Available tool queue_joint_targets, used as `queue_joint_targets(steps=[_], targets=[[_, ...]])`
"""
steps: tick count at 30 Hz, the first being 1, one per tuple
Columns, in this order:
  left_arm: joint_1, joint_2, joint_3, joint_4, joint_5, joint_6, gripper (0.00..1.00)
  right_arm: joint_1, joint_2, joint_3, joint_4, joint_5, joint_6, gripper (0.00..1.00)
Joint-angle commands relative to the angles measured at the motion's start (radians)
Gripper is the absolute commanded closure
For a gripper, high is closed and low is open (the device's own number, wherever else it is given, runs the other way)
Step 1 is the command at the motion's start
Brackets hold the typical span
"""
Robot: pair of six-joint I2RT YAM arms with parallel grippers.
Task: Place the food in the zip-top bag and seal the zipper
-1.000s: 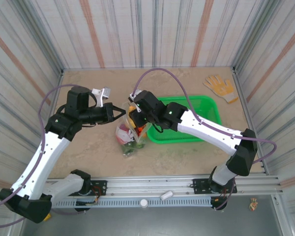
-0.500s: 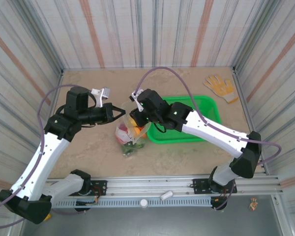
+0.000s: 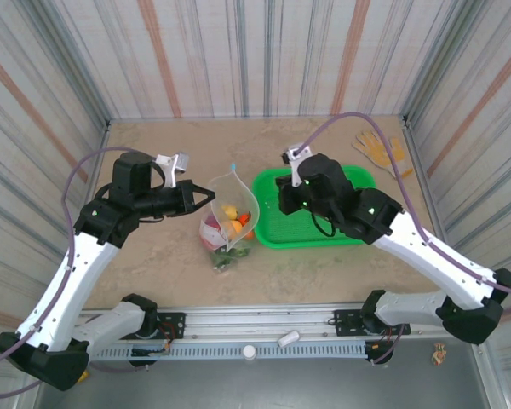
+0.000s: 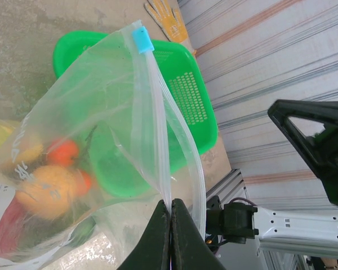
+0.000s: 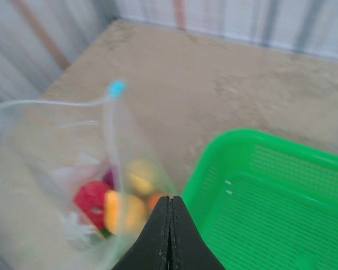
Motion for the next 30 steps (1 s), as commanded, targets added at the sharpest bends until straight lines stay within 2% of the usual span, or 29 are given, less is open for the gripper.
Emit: queue_joint_targets(steps=[1, 7, 11, 17, 22, 26, 30], targets=[[0.004, -0.016, -0.005, -0.016, -0.014, 0.033, 1.0, -0.074, -0.02, -0.054, -0.196, 0.01, 0.128, 1.0], [0.004, -0.011, -0.01, -0.015, -0.012, 0.04, 1.0, -0.103, -0.008, -0.127, -0.459, -0.077, 0.204, 0.99], [0.004, 0.005, -0.01, -0.002, -0.001, 0.038, 1.0, -0.104, -0.037, -0.205, -0.554, -0.035, 0.278, 1.0], [0.004, 0.016, 0.003, 0.001, 0.007, 0.04, 1.0, -0.106, -0.097, -0.362, -0.512, -0.159, 0.369, 1.0], [0.004, 0.015, -0.01, 0.015, 0.009, 0.03, 1.0, -0.138, -0.09, -0.438, -0.454, -0.119, 0.381, 0.97], [0.004, 0.016, -0.008, 0.015, 0.019, 0.027, 1.0, -0.225, -0.051, -0.493, -0.363, -0.114, 0.359, 0.95], [0.004, 0.01, -0.003, 0.013, 0.012, 0.028, 1.0, -0.27, -0.026, -0.516, -0.239, -0.079, 0.361, 0.93]])
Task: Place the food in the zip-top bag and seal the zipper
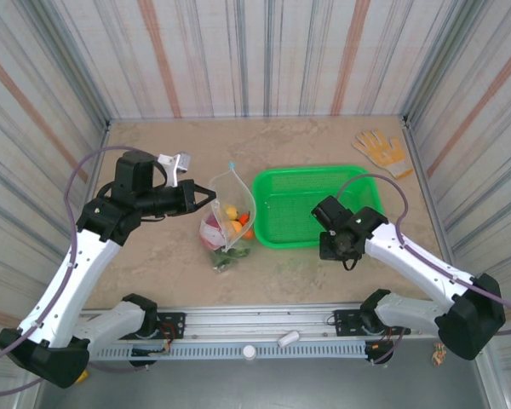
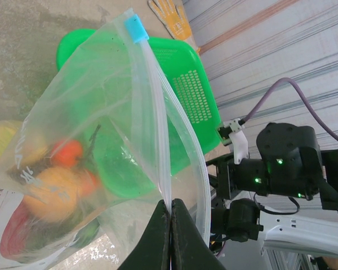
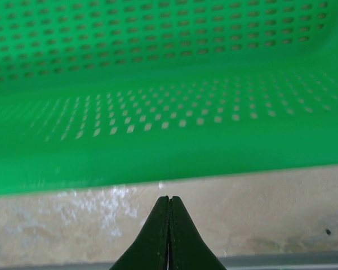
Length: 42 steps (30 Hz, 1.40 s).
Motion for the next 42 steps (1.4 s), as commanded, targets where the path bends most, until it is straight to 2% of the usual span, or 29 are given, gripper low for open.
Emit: queue_joint_targets(steps=[1, 5, 8, 12, 16, 19, 23, 26, 30, 32, 36, 38, 40, 42], targets=[[0.004, -0.009, -0.006, 0.016, 0.014, 0.013, 1.0, -0.039, 0.038, -0.014, 0.146, 0.031, 0.004, 0.92], [0.004, -0.002, -0.023, 0.034, 0.023, 0.007, 1.0, -0.106, 0.16, 0.035, 0.282, 0.043, -0.041, 0.89], [0.004, -0.001, -0.029, 0.034, 0.024, 0.013, 1.0, -0.144, 0.251, 0.092, 0.391, -0.004, -0.071, 0.87], [0.004, -0.001, -0.032, 0.029, 0.019, 0.014, 1.0, -0.198, 0.391, 0.223, 0.416, 0.046, -0.122, 0.85], [0.004, 0.009, -0.027, 0.027, 0.03, 0.013, 1.0, -0.25, 0.453, 0.294, 0.447, -0.036, -0.131, 0.77], [0.004, 0.009, -0.022, 0.02, 0.032, 0.017, 1.0, -0.206, 0.405, 0.301, 0.47, -0.083, -0.181, 0.68], [0.004, 0.01, -0.032, 0.028, 0.033, 0.013, 1.0, -0.12, 0.26, 0.285, 0.493, -0.153, -0.26, 0.46], [0.001, 0.024, -0.044, 0.05, 0.042, 0.003, 1.0, -0.066, 0.18, 0.308, 0.501, -0.263, -0.293, 0.42], [-0.016, 0.048, -0.059, 0.102, 0.057, -0.022, 1.0, 0.002, 0.162, 0.36, 0.507, -0.38, -0.282, 0.35], [-0.041, 0.061, -0.049, 0.114, 0.058, -0.023, 1.0, 0.027, 0.174, 0.385, 0.514, -0.413, -0.268, 0.24], [-0.08, 0.068, -0.037, 0.114, 0.038, -0.024, 1.0, 0.057, 0.209, 0.454, 0.494, -0.436, -0.263, 0.21], [-0.089, 0.065, -0.041, 0.116, 0.038, -0.027, 1.0, 0.056, 0.231, 0.483, 0.492, -0.449, -0.243, 0.13], [-0.094, 0.058, -0.048, 0.116, 0.038, -0.031, 1.0, 0.058, 0.264, 0.512, 0.476, -0.45, -0.233, 0.15], [-0.097, 0.047, -0.053, 0.115, 0.036, -0.034, 1.0, 0.06, 0.302, 0.539, 0.441, -0.419, -0.236, 0.21]])
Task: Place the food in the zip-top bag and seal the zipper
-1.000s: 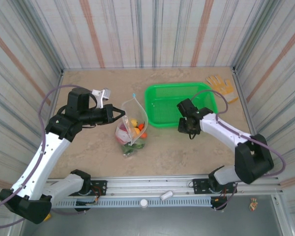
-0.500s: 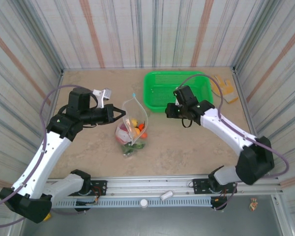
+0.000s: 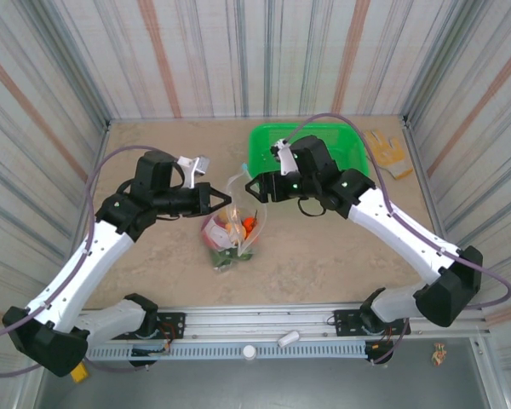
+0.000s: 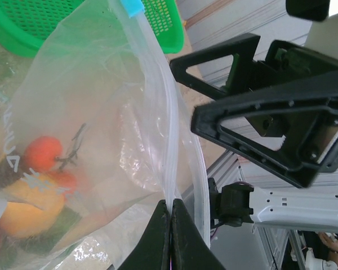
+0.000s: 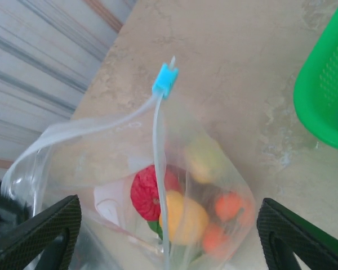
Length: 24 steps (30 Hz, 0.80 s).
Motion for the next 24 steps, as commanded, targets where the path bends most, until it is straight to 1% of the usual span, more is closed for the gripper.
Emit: queue_joint_targets(steps=[1, 3, 5, 6, 10, 13, 14, 15, 16, 17, 18, 20, 23, 24], targets=[[-0.006, -0.028, -0.01, 0.006, 0.001, -0.011, 1.0, 0.008, 0.063, 0.059, -0.079, 0.017, 0.007, 0.25], [-0.006, -0.037, -0.013, 0.005, -0.003, -0.009, 1.0, 0.011, 0.092, 0.08, -0.111, 0.043, 0.005, 0.37], [-0.006, -0.041, -0.014, 0.005, 0.001, -0.01, 1.0, 0.02, 0.106, 0.089, -0.105, 0.041, -0.009, 0.44], [-0.006, -0.041, -0.015, 0.008, 0.003, -0.012, 1.0, 0.029, 0.113, 0.099, -0.106, 0.062, -0.02, 0.49], [-0.009, -0.035, -0.042, 0.084, 0.042, -0.056, 1.0, 0.047, 0.161, 0.176, -0.145, 0.113, -0.058, 0.8], [-0.029, -0.025, -0.074, 0.184, 0.094, -0.109, 1.0, 0.055, 0.18, 0.249, -0.174, 0.125, -0.1, 0.89], [-0.039, -0.02, -0.072, 0.198, 0.101, -0.112, 0.96, 0.057, 0.182, 0.269, -0.178, 0.13, -0.115, 0.91], [-0.051, -0.02, -0.067, 0.206, 0.101, -0.109, 0.89, 0.059, 0.182, 0.293, -0.183, 0.128, -0.136, 0.93], [-0.06, -0.021, -0.058, 0.208, 0.101, -0.106, 0.8, 0.061, 0.184, 0.317, -0.19, 0.13, -0.158, 0.95], [-0.064, -0.024, -0.051, 0.212, 0.101, -0.103, 0.71, 0.063, 0.184, 0.34, -0.194, 0.13, -0.18, 0.99], [-0.068, -0.032, -0.045, 0.221, 0.102, -0.102, 0.6, 0.065, 0.187, 0.365, -0.201, 0.128, -0.207, 1.0], [-0.071, -0.061, -0.037, 0.232, 0.087, -0.095, 0.44, 0.069, 0.201, 0.432, -0.232, 0.125, -0.258, 1.0], [-0.071, -0.123, -0.009, 0.203, 0.017, -0.024, 0.28, 0.073, 0.2, 0.46, -0.235, 0.097, -0.362, 1.0], [-0.071, -0.149, 0.01, 0.175, -0.018, 0.018, 0.27, 0.074, 0.188, 0.447, -0.217, 0.077, -0.403, 1.0]])
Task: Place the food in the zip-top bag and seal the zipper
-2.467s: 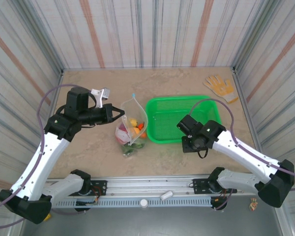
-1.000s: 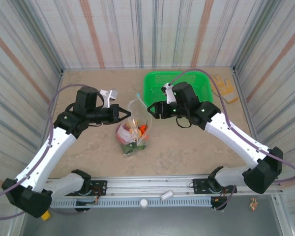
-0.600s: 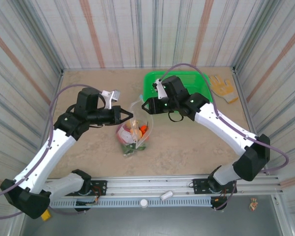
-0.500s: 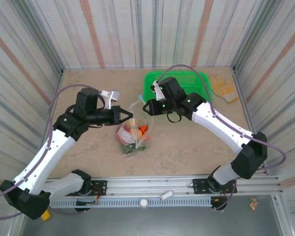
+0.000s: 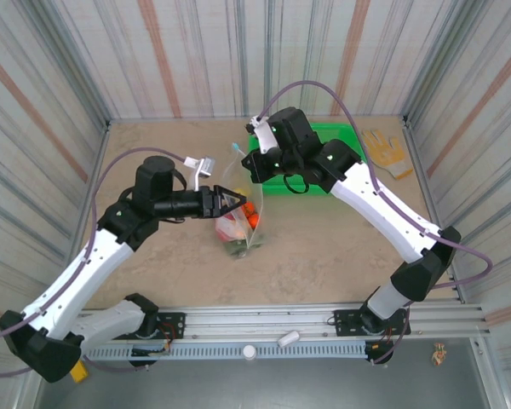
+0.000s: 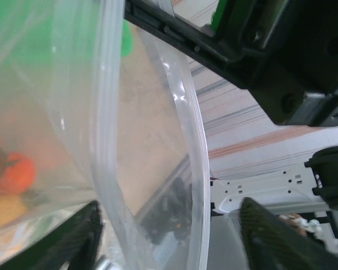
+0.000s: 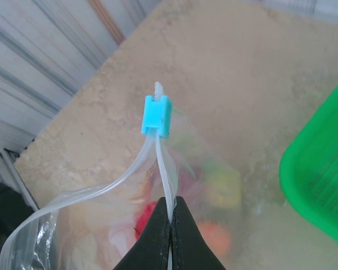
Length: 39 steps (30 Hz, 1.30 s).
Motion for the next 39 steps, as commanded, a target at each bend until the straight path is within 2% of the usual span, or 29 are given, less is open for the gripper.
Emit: queue_joint_targets(steps=[1, 3, 6, 9, 12, 16, 23, 26, 30, 34, 39], targets=[[-0.003, -0.1, 0.079, -0.028, -0.091, 0.119, 0.27, 0.008, -0.016, 0.01, 0.01, -0.056, -0.185, 1.0], [-0.003, -0.15, 0.096, -0.059, -0.161, 0.185, 0.28, 0.008, -0.044, -0.023, 0.048, -0.108, -0.275, 1.0], [-0.003, -0.225, 0.074, -0.037, -0.205, 0.251, 0.29, -0.002, -0.054, -0.035, 0.074, -0.154, -0.357, 1.0], [-0.003, -0.285, 0.016, 0.002, -0.275, 0.309, 0.31, -0.015, -0.045, -0.039, 0.044, -0.29, -0.484, 1.0], [-0.003, -0.334, -0.049, 0.01, -0.421, 0.392, 0.33, 0.006, -0.053, -0.067, 0.015, -0.285, -0.633, 1.0], [-0.006, -0.353, -0.09, 0.01, -0.476, 0.545, 0.32, -0.003, -0.078, -0.111, 0.009, -0.326, -0.76, 1.0], [-0.013, -0.255, -0.106, -0.018, -0.36, 0.851, 0.36, -0.013, -0.095, -0.171, -0.064, -0.46, -0.957, 1.0], [-0.043, -0.234, -0.123, 0.001, -0.355, 0.947, 0.38, -0.013, -0.107, -0.212, -0.065, -0.488, -0.983, 1.0], [-0.093, -0.245, -0.177, 0.046, -0.246, 1.096, 0.44, -0.015, -0.154, -0.291, -0.006, -0.553, -0.983, 1.0], [-0.099, -0.25, -0.227, 0.101, -0.198, 1.154, 0.45, -0.016, -0.189, -0.343, 0.025, -0.589, -0.981, 1.0], [-0.099, -0.215, -0.247, 0.185, -0.126, 1.139, 0.5, -0.028, -0.209, -0.368, 0.02, -0.616, -0.978, 1.0]])
